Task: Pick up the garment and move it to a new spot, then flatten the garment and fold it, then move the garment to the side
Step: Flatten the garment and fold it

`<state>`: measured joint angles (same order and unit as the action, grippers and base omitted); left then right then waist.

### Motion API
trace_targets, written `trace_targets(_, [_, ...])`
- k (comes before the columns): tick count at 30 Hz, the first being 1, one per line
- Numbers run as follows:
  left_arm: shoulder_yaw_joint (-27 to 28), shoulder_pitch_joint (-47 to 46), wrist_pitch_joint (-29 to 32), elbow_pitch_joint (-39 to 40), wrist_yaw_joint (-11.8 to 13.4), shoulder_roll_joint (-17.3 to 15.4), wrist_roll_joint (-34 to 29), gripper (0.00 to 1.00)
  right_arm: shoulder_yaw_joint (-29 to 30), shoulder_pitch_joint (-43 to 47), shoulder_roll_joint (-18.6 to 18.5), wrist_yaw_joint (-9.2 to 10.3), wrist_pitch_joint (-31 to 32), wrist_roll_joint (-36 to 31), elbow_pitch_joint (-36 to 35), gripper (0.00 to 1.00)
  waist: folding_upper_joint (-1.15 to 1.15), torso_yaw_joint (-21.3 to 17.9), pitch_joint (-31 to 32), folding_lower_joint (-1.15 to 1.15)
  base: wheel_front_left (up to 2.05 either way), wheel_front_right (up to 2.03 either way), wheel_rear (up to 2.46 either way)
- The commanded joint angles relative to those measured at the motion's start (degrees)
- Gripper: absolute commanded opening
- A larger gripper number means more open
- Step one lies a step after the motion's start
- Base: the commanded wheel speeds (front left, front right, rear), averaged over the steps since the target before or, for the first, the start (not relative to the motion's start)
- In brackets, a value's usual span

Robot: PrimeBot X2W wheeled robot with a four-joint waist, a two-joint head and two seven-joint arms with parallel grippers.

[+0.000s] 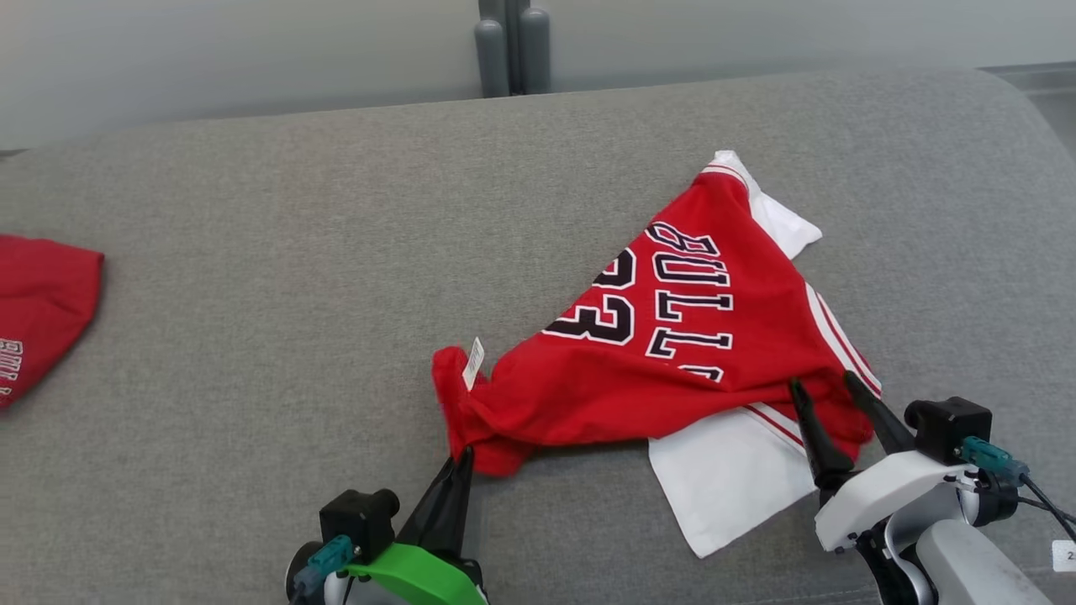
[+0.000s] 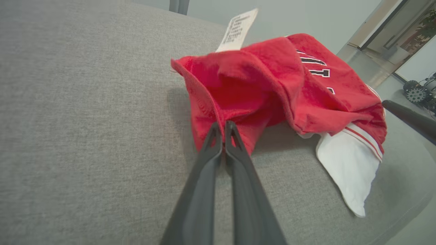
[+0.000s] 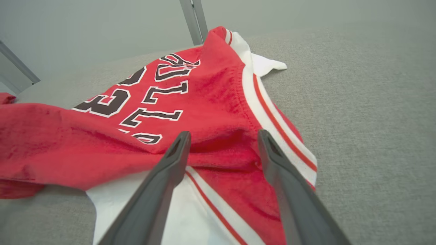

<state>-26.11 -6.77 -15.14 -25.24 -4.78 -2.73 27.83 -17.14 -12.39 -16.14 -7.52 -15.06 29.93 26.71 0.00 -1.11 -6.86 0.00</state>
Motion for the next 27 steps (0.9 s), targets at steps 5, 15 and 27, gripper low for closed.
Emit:
trace_targets(5, [2.63,1.67,-0.02,1.85,-0.89,-0.29,-0.05,0.0,-0.76,0.47,0.89,0.06,-0.16,-0.55,2.64,1.0,0.0,5.87,1.65,0.0,0.0,0.0,0.0])
trace_targets(15, [11.06,1.73,-0.02,2.86,-2.55,-0.84,-3.36,0.0,2.23,2.36,2.37,0.07,-0.16,-1.14,9.43,1.0,0.0,11.45,3.8,0.0,0.0,0.0,0.0])
trace_targets(27, [11.15,-7.77,-0.02,6.47,-2.63,-12.07,-8.39,0.24,2.89,2.23,3.8,0.07,-0.16,-1.72,11.17,1.0,0.0,11.55,3.43,0.0,0.0,0.0,0.0])
